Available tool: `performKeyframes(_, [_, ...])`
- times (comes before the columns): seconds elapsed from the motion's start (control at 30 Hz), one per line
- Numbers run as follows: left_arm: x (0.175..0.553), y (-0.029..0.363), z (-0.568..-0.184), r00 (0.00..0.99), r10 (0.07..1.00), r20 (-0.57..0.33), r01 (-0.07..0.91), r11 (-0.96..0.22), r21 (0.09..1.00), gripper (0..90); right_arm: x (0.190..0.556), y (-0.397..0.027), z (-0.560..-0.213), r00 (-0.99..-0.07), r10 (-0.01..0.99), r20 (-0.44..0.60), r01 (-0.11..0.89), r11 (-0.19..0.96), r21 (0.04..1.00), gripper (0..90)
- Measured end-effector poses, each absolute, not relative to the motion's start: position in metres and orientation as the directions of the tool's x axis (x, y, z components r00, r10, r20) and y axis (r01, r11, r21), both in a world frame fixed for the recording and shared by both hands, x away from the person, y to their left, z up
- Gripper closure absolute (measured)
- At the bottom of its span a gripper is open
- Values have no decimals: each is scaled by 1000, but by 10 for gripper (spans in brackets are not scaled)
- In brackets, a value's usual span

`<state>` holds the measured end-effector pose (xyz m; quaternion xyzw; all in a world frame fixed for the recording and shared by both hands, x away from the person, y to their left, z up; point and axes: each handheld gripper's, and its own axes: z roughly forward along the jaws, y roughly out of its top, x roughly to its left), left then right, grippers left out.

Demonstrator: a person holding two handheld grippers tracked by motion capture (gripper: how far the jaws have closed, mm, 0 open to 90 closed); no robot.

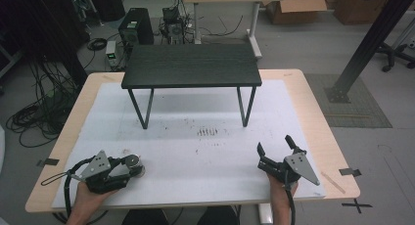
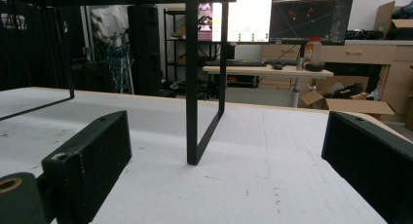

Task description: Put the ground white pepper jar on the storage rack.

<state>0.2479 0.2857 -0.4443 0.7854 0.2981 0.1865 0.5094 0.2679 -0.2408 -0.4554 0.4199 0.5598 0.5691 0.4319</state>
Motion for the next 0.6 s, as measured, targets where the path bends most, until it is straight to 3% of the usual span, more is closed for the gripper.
performKeyframes(0.6, [248, 285, -444, 741, 671, -16, 283, -290, 914, 487, 268, -241, -455, -274, 962, -5, -21, -1, 1000, 39])
